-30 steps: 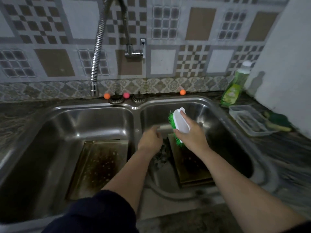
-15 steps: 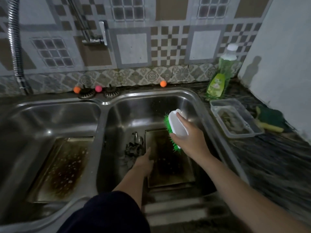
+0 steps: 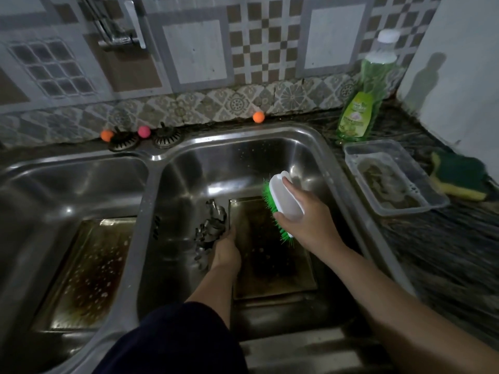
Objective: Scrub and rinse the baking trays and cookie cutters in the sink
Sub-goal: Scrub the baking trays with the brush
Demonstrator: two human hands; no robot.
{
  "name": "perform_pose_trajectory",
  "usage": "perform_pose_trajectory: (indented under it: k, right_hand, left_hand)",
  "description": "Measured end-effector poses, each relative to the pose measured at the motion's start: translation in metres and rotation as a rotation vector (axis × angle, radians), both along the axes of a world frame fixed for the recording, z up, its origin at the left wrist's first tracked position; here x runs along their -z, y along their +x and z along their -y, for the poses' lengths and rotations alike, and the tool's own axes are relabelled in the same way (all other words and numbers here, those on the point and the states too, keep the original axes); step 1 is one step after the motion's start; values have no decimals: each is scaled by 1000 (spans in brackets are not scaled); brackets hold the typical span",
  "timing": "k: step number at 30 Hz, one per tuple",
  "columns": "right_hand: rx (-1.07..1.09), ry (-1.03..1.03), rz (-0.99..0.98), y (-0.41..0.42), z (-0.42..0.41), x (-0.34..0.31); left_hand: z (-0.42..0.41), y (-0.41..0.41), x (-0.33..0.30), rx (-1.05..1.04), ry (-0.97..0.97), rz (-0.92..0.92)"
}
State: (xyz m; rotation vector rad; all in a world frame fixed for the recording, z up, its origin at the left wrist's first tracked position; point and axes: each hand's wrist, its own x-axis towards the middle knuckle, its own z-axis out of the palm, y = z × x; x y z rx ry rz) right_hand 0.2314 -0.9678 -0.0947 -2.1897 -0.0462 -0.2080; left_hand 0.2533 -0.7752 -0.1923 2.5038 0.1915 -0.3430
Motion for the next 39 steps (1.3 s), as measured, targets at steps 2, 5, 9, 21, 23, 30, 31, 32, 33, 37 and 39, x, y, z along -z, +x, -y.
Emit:
perform_pose_trajectory:
  k: [2, 5, 9, 21, 23, 30, 31, 32, 33, 37, 39]
  right_hand:
    - [6, -3, -4, -1, 1, 1]
    - [8, -4, -9, -3, 2, -1]
    - [20, -18, -7, -6, 10, -21]
    - [246, -253, -37, 2, 118, -111]
    - [265, -297, -78, 6, 131, -107]
    - [258, -452, -216, 17, 140, -72]
    - [261, -440, -205, 18, 139, -73]
    - [267, -425, -188, 20, 138, -76]
    - [273, -414, -162, 20, 135, -82]
    - [213, -391, 12, 12, 98, -110]
    - [119, -331, 90, 0, 66, -114]
  left_hand:
    - [4, -1, -9, -11, -5, 39]
    - [6, -6, -21, -13, -8, 107]
    - [3, -12, -36, 60, -83, 191]
    - [7, -24, -65, -123, -465, 131]
    - [8, -26, -69, -109, -522, 133]
    - [7, -29, -86, -123, -695, 306]
    - [7, -29, -92, -140, -721, 325]
    - [8, -29, -99, -149, -746, 340]
    - [10, -29, -106, -152, -780, 351]
    - [18, -33, -131, -165, -888, 412]
    - [21, -32, -136, -170, -896, 430]
